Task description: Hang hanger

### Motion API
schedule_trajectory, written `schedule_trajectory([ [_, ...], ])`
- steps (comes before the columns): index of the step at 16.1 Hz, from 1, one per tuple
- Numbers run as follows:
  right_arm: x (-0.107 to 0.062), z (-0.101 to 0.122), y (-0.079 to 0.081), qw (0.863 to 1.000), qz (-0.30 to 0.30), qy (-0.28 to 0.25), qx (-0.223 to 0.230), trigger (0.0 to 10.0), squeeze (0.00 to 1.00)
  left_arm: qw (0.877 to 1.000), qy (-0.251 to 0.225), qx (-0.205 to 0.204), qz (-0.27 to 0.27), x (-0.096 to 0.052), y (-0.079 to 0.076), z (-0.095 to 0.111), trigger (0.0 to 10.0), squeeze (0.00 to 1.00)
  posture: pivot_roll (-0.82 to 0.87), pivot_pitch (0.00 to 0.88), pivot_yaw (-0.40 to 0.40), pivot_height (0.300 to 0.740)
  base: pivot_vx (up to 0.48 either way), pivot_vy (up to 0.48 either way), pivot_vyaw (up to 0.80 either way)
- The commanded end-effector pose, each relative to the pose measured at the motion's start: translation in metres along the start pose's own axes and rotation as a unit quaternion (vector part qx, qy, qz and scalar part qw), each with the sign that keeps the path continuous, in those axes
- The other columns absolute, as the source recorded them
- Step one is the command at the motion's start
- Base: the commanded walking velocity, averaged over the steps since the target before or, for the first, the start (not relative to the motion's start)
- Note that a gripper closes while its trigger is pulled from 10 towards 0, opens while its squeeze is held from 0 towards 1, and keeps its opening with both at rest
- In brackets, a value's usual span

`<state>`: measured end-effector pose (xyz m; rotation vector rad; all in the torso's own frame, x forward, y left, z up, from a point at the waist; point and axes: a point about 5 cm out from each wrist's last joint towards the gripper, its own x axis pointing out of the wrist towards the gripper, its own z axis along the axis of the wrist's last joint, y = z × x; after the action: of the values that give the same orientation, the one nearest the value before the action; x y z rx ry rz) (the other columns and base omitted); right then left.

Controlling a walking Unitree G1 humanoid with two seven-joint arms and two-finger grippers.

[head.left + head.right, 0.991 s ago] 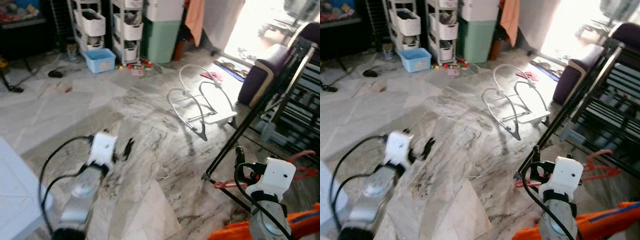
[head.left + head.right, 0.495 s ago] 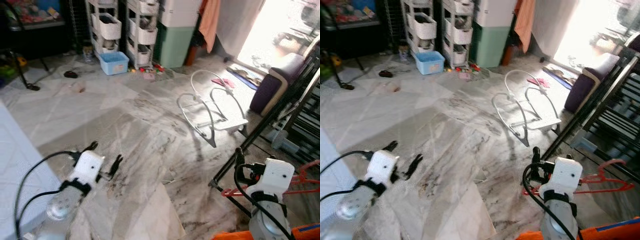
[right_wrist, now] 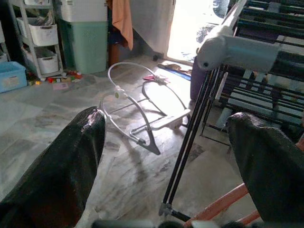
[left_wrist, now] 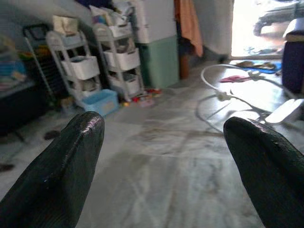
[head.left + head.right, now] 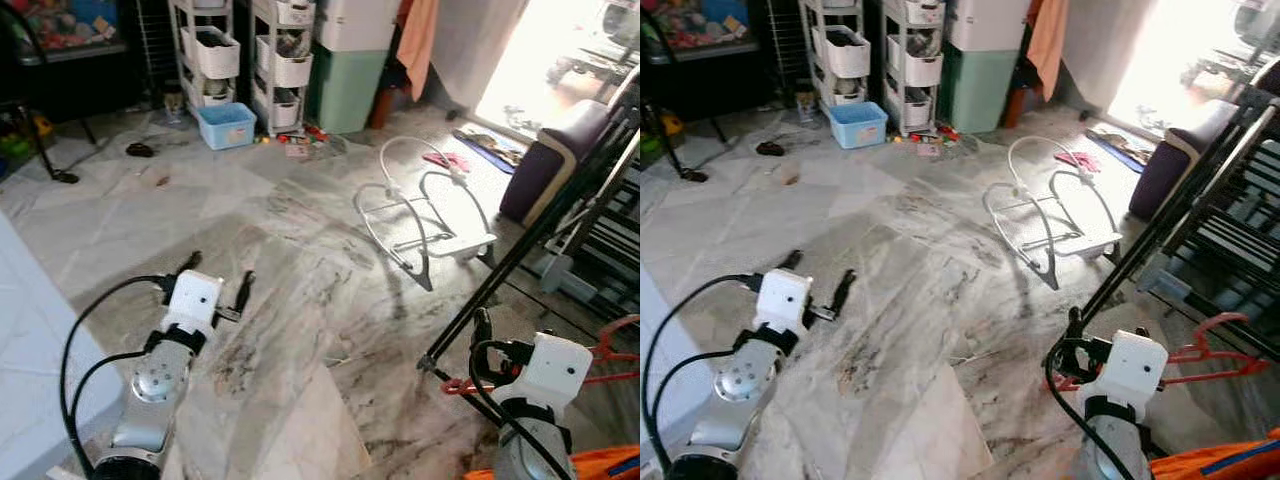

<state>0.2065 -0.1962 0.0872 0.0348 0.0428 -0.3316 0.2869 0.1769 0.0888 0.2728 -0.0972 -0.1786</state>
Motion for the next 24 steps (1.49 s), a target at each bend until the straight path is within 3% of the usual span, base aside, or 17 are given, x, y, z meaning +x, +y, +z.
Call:
schedule_trajectory([
  [1,0.0,0.002,-0.001,1.0,-0.001,-0.003,0.0,10.0,0.0,0.999,-0.036,-0.02,0.023,0.002,0.001,0.007,10.0,0.0,0.18,0.02,-0.146,0.74,0.0,0.0,0.0],
  [4,0.007,0.006,0.005,1.0,0.011,-0.006,0.001,10.0,0.0,0.996,-0.035,-0.078,-0.034,0.011,-0.027,0.015,10.0,0.0,0.19,0.029,-0.159,0.74,0.0,0.0,0.0],
  [6,0.01,0.007,0.007,1.0,0.015,-0.007,0.003,10.0,0.0,0.992,-0.024,-0.111,-0.047,0.015,-0.035,0.015,10.0,0.0,0.19,0.03,-0.161,0.74,0.0,0.0,0.0],
  [8,0.011,0.006,0.01,1.0,0.019,-0.007,0.004,10.0,0.0,0.991,-0.002,-0.137,-0.01,0.02,-0.031,0.01,10.0,0.0,0.19,0.03,-0.166,0.74,0.0,0.0,0.0],
  [9,0.013,0.006,0.012,1.0,0.023,-0.006,0.005,10.0,0.0,0.991,0.007,-0.133,0.016,0.025,-0.026,0.009,10.0,0.0,0.19,0.03,-0.168,0.74,0.0,0.0,0.0],
  [10,0.014,0.007,0.013,1.0,0.025,-0.007,0.006,10.0,0.0,0.993,0.032,-0.092,0.068,0.031,-0.02,0.008,10.0,0.0,0.19,0.03,-0.17,0.74,0.0,0.0,0.0],
  [11,0.015,0.007,0.014,1.0,0.027,-0.008,0.006,10.0,0.0,0.988,0.055,-0.11,0.088,0.035,-0.02,0.007,10.0,0.0,0.19,0.03,-0.17,0.74,0.0,0.0,0.0],
  [13,0.016,0.008,0.015,1.0,0.029,-0.009,0.007,10.0,0.0,0.987,0.068,-0.125,0.074,0.039,-0.027,0.011,10.0,0.0,0.19,0.029,-0.171,0.74,0.0,0.0,0.0],
  [14,0.017,0.009,0.015,0.999,0.029,-0.011,0.009,10.0,0.0,0.974,0.093,-0.169,0.117,0.042,-0.026,0.008,10.0,0.0,0.18,0.031,-0.169,0.74,0.0,0.0,0.0],
  [16,0.016,0.008,0.014,1.0,0.026,-0.011,0.01,10.0,0.0,0.958,0.112,-0.203,0.169,0.044,-0.019,0.007,10.0,0.0,0.18,0.032,-0.167,0.74,0.0,0.0,0.0],
  [18,0.015,0.008,0.014,1.0,0.025,-0.01,0.011,10.0,0.0,0.967,0.091,-0.169,0.17,0.042,-0.017,0.012,10.0,0.0,0.18,0.033,-0.166,0.74,0.0,0.0,0.0],
  [21,0.016,0.008,0.014,1.0,0.025,-0.009,0.012,10.0,0.0,0.973,0.083,-0.16,0.143,0.041,-0.016,0.013,10.0,0.0,0.18,0.036,-0.166,0.74,0.0,0.0,0.0],
  [23,0.017,0.008,0.014,1.0,0.026,-0.01,0.012,10.0,0.0,0.98,0.056,-0.144,0.123,0.04,-0.015,0.018,10.0,0.0,0.18,0.036,-0.168,0.74,0.0,0.0,0.0],
  [24,0.017,0.008,0.014,1.0,0.027,-0.01,0.012,10.0,0.0,0.986,0.014,-0.127,0.108,0.038,-0.015,0.024,10.0,0.0,0.19,0.037,-0.17,0.74,0.0,0.0,0.0],
])
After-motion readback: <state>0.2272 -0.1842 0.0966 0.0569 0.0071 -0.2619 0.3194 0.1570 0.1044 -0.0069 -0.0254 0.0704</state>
